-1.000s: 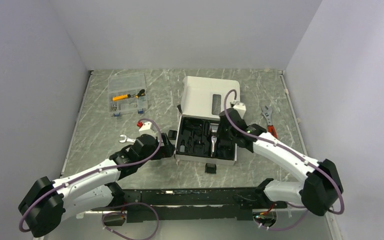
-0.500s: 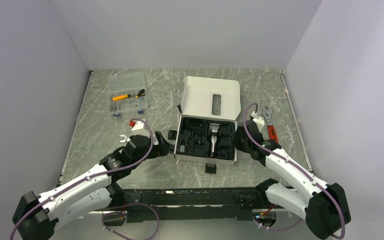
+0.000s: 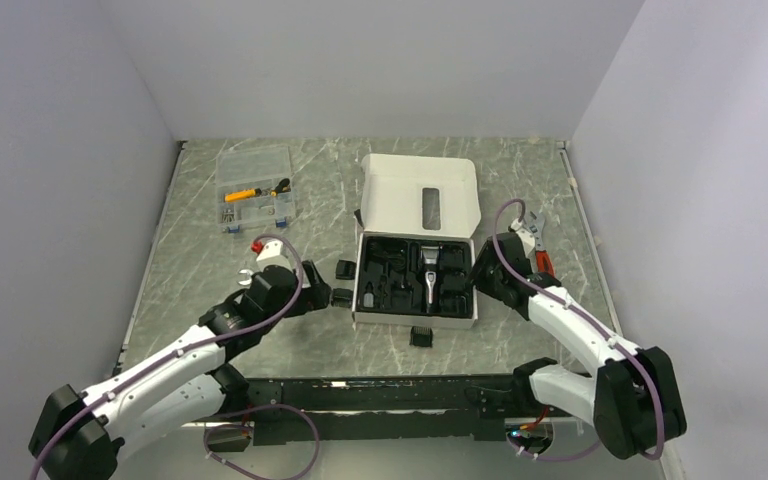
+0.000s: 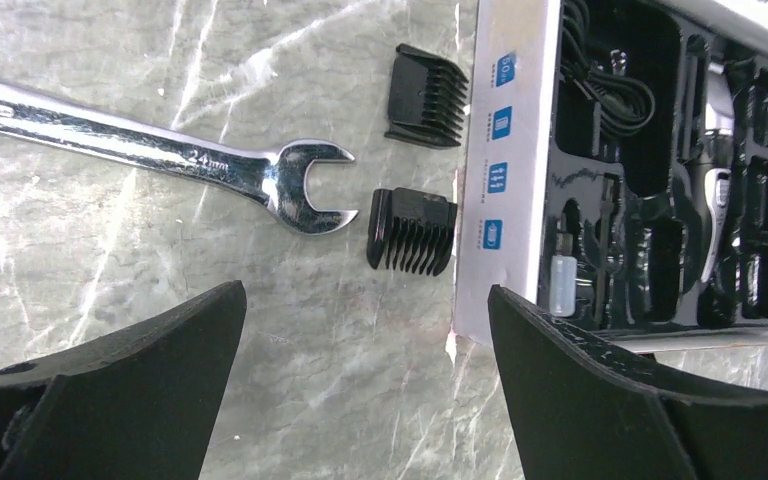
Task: Sort the hair-cutting tools
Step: Adjust the storage box at the center of the board, then pick up the haircut tool at the center of the board, then adjust the storage box at the center of the board, then place the haircut tool in the storage box.
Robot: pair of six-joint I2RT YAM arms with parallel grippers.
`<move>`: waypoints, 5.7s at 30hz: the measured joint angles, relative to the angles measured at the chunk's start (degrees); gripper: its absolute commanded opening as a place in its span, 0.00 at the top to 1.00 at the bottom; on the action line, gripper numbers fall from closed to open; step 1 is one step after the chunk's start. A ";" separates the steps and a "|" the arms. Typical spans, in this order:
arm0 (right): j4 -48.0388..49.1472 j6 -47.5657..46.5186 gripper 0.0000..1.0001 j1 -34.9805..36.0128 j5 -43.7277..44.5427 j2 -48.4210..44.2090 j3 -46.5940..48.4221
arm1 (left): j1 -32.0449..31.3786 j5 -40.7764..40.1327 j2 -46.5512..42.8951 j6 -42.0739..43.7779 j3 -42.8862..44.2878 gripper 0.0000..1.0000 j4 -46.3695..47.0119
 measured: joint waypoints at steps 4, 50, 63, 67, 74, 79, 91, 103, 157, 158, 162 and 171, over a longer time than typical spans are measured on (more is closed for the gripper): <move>2.49 -0.37 0.53 -2.95 -2.64 1.86 0.00 | 0.46 2.56 5.44 0.26 0.24 0.05 2.01; 0.55 -5.14 0.49 -6.62 -9.86 -11.10 -3.76 | -1.90 6.73 40.19 8.76 21.24 0.24 -2.78; 0.55 -5.31 0.49 -6.62 -9.88 -11.08 -3.87 | -3.45 5.68 43.85 9.81 23.37 0.26 -3.26; 0.52 -5.35 0.49 -6.62 -9.88 -11.08 -3.87 | -3.58 5.31 44.02 9.86 23.39 0.30 -3.56; 0.50 -5.55 0.49 -6.62 -9.88 -11.08 -3.87 | -3.78 4.63 44.22 10.27 23.39 0.34 -3.65; 0.13 -5.60 0.49 -6.62 -9.88 -11.63 -3.87 | -3.78 4.31 44.28 10.49 23.39 0.42 -3.69; -1.20 -5.64 0.48 -6.58 -9.88 -13.09 -3.85 | -3.85 4.13 43.67 10.86 23.12 0.56 -3.63; -0.90 -5.60 0.47 -6.58 -10.21 -12.61 -3.85 | -4.66 2.80 25.79 10.67 19.19 0.57 -4.13; 13.94 3.80 0.47 11.76 -14.29 -16.04 -5.68 | -10.45 14.56 31.15 14.75 24.55 0.55 4.61; 12.52 4.11 0.47 11.76 -12.17 -17.25 -5.53 | -10.60 14.12 32.52 14.23 26.27 0.55 3.78; 6.08 6.10 0.47 11.74 -2.89 -24.37 -5.42 | -11.41 11.41 39.36 10.93 36.09 0.55 -0.26; -2.99 10.27 0.46 11.74 11.63 -33.94 -4.94 | -15.04 6.82 53.57 0.57 51.95 0.54 -4.81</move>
